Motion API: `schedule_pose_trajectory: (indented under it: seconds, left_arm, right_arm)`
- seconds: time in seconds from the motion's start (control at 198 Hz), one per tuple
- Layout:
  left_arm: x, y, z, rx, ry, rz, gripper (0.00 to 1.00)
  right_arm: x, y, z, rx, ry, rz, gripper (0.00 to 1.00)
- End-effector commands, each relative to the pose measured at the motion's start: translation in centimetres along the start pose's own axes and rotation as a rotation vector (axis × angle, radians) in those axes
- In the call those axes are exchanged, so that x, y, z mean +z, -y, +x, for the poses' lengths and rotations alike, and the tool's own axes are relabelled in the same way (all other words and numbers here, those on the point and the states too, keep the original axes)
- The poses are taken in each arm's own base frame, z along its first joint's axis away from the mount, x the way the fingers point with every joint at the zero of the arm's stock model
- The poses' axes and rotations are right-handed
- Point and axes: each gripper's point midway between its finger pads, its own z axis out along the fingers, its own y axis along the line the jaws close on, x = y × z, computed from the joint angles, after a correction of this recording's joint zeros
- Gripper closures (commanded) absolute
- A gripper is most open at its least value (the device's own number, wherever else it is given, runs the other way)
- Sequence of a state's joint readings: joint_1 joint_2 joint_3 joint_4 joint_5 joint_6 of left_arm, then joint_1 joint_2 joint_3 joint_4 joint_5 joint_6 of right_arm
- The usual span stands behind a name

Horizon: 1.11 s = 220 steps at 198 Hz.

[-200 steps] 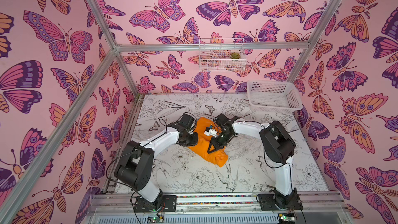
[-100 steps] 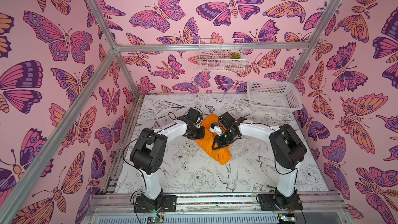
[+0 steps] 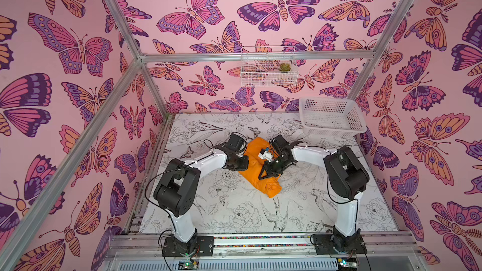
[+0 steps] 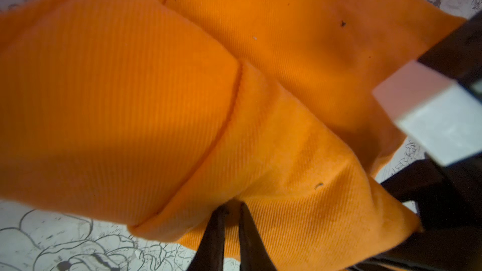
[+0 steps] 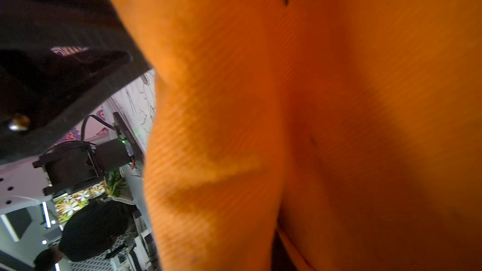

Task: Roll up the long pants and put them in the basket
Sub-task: Roll the long pant at the center of the board.

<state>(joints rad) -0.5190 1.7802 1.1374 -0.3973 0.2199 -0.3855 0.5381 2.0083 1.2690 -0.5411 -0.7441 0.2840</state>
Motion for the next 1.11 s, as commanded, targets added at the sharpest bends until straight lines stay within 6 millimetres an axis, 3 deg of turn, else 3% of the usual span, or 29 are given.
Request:
schedule_pose_trajectory:
  seconds: [0.0,0.167,0.45,0.697,0.793,0.935,1.106]
  left_arm:
    - [-0.2,-0.5,1.4,0.011,-0.041,-0.053,0.86]
    - [-0.5,0.1,0.3,0.037,-0.013,-0.058,0.86]
    - [0.1,1.2,-1.4,0.057,-0.004,-0.039,0.85]
    - [4.0,1.2,-0.9,0.050,-0.091,-0.024,0.85]
    - [6.0,0.5,-0.3,0.041,-0.134,-0.041,0.85]
    - [7.9,-0.2,0.8,0.033,-0.198,-0.054,0.86]
    - [8.5,-0.9,1.9,0.028,-0.232,-0.074,0.86]
  right_arm:
    - [3.8,10.6,3.7,0.196,-0.096,0.323,0.88]
    - [4.0,12.0,4.3,0.214,-0.113,0.375,0.89]
    - [4.0,12.3,4.4,0.210,-0.119,0.386,0.89]
    - [3.9,12.2,4.2,0.207,-0.115,0.388,0.87]
    - [3.6,11.7,4.2,0.202,-0.110,0.381,0.76]
    - [1.8,10.5,4.0,0.186,-0.069,0.393,0.61]
    - [-3.3,7.8,3.2,0.136,0.058,0.468,0.58]
